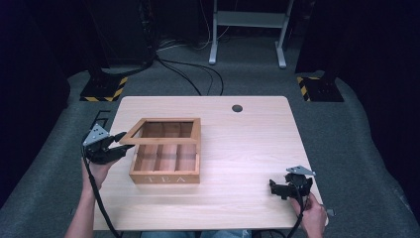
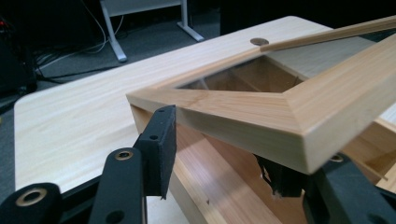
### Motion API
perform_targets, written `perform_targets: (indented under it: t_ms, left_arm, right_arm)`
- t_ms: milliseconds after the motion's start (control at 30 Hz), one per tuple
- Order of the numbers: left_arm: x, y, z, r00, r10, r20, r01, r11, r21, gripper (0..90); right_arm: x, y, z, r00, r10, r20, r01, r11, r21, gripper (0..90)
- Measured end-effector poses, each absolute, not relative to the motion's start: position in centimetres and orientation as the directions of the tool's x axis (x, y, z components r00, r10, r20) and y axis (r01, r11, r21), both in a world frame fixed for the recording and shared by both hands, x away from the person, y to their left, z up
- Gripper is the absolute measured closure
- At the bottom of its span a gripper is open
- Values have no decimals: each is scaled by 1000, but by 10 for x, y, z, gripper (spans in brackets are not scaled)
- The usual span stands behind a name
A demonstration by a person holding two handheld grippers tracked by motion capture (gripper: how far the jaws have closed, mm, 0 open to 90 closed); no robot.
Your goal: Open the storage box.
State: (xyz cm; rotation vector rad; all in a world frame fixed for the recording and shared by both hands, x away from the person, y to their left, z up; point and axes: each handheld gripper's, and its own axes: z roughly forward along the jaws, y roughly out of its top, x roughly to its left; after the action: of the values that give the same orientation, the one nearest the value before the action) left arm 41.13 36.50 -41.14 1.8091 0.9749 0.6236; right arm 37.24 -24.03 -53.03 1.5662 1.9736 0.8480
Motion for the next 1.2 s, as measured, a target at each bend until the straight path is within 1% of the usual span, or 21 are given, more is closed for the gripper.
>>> perform_targets:
  t_ms: [200, 467, 633, 800, 1067, 1100, 1200]
  left_arm:
    - [407, 362, -424, 537, 843, 1, 363, -232, 903, 459]
    - [402, 361, -438, 554, 832, -24, 386, -231, 893, 420]
    - [399, 361, -447, 570, 821, -30, 411, -254, 875, 389]
    - [394, 359, -457, 580, 814, -15, 431, -291, 854, 350]
    - [393, 357, -475, 579, 814, -51, 479, -289, 829, 314]
    - [393, 357, -477, 568, 820, -71, 479, -259, 839, 308]
    - [393, 359, -478, 566, 820, -81, 487, -254, 836, 306]
  right_arm:
    - [372, -240, -530, -231, 973, 9, 677, 154, 720, 0]
    - [372, -240, -530, -231, 973, 9, 677, 154, 720, 0]
    - [372, -240, -530, -231, 973, 9, 677, 154, 720, 0]
    - [372, -240, -530, -231, 973, 9, 677, 154, 720, 0]
    - [372, -240, -530, -231, 973, 9, 677, 154, 720, 0]
    - [372, -240, -530, -231, 973, 9, 677, 154, 720, 0]
    - [372, -240, -530, -231, 973, 9, 677, 154, 720, 0]
